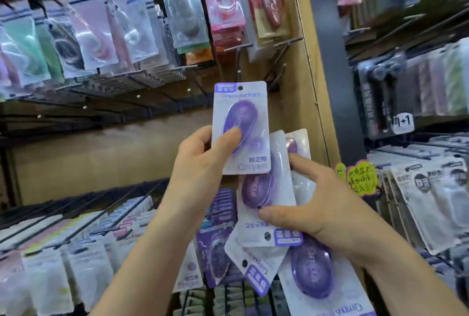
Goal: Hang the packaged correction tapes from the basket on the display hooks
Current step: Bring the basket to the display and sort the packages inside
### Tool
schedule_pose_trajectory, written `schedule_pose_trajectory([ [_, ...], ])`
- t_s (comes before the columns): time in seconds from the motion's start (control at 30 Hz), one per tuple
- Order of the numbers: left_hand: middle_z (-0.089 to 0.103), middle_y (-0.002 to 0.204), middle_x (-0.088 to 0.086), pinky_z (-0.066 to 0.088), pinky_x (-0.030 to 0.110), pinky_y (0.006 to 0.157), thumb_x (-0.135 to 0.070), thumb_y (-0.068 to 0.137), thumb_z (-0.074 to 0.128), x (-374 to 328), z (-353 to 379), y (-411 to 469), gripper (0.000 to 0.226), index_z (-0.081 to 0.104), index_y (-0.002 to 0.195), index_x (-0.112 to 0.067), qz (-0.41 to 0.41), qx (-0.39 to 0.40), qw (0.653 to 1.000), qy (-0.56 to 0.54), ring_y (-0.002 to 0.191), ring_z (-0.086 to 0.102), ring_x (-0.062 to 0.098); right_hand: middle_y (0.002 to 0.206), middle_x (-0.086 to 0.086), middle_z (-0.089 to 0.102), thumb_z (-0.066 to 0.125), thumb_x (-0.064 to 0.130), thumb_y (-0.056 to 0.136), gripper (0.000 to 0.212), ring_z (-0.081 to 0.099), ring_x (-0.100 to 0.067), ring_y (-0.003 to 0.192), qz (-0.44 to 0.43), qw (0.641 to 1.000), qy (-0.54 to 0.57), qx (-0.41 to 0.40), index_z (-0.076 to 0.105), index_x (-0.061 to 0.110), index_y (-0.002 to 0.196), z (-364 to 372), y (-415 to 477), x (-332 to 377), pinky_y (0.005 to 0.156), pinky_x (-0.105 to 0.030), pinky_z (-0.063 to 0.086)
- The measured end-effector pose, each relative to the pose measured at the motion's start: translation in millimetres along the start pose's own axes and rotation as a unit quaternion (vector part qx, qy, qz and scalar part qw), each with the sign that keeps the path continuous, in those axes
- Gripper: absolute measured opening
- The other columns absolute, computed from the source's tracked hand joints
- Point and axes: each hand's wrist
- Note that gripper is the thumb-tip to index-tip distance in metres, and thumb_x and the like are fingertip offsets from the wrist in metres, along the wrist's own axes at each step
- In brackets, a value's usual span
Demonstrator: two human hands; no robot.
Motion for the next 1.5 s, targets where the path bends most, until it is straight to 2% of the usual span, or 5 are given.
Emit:
schedule_pose_trajectory([
  [0.3, 0.062, 0.056, -0.006, 0.03, 0.01, 0.035, -0.031, 0.098, 0.056, -29.6, 33.9, 38.4, 0.025, 0.065, 0.084, -0.013, -0.087, 0.117, 0.989, 0.007, 0.037, 0.046, 0.002, 0.099, 0.011, 0.075, 0.085, 0.012, 0.071, 0.044, 0.071, -0.013, 0.093, 0.005, 0.994, -0.105, -0.044, 0.068, 0.029, 0.108, -10.1, -11.2, 7.4, 0.087, -0.038, 0.057],
  [0.53, 0.065, 0.064, -0.008, 0.034, 0.01, 0.039, -0.04, 0.098, 0.055, -17.4, 46.4, 59.4, 0.03, 0.066, 0.097, -0.012, -0.081, 0.108, 0.991, 0.019, 0.044, 0.05, 0.002, 0.101, 0.028, 0.07, 0.085, 0.014, 0.071, 0.049, 0.066, 0.008, 0.091, 0.013, 0.992, -0.125, -0.032, 0.066, 0.04, 0.109, -16.4, -15.5, 10.6, 0.074, -0.007, 0.049],
  [0.77, 0.074, 0.075, -0.006, 0.045, 0.014, 0.046, -0.041, 0.097, 0.057, -9.4, 51.1, 61.8, 0.03, 0.065, 0.102, -0.013, -0.095, 0.097, 0.99, 0.044, 0.059, 0.067, 0.004, 0.108, 0.019, 0.073, 0.087, 0.018, 0.071, 0.056, 0.069, -0.004, 0.099, 0.019, 0.994, -0.104, -0.013, 0.064, 0.042, 0.117, -24.1, -21.0, 12.4, 0.093, -0.037, 0.055],
  [1.03, 0.076, 0.097, 0.002, 0.056, 0.03, 0.079, -0.04, 0.095, 0.06, 9.7, 53.6, 93.3, 0.029, 0.065, 0.109, -0.015, -0.156, 0.102, 0.978, 0.098, 0.082, 0.073, 0.014, 0.099, 0.02, 0.075, 0.087, 0.006, 0.068, 0.055, 0.07, 0.003, 0.092, 0.012, 0.999, -0.039, 0.012, 0.07, 0.038, 0.109, -33.3, -19.4, 12.8, 0.072, -0.007, 0.05],
  [1.5, 0.066, 0.119, 0.012, 0.057, 0.035, 0.079, -0.025, 0.089, 0.072, 69.9, 69.7, 182.0, 0.044, 0.058, 0.125, -0.004, -0.182, 0.073, 0.964, 0.178, 0.099, 0.068, 0.028, 0.1, -0.002, 0.077, 0.082, -0.001, 0.069, 0.046, 0.074, -0.02, 0.094, 0.025, 0.996, 0.082, -0.021, 0.071, 0.017, 0.111, -24.1, 5.6, -3.4, 0.078, -0.03, 0.059],
])
Point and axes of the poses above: each hand's wrist, its own y-axis towards the middle knuckle, its own z-axis out of the palm, x = y × z
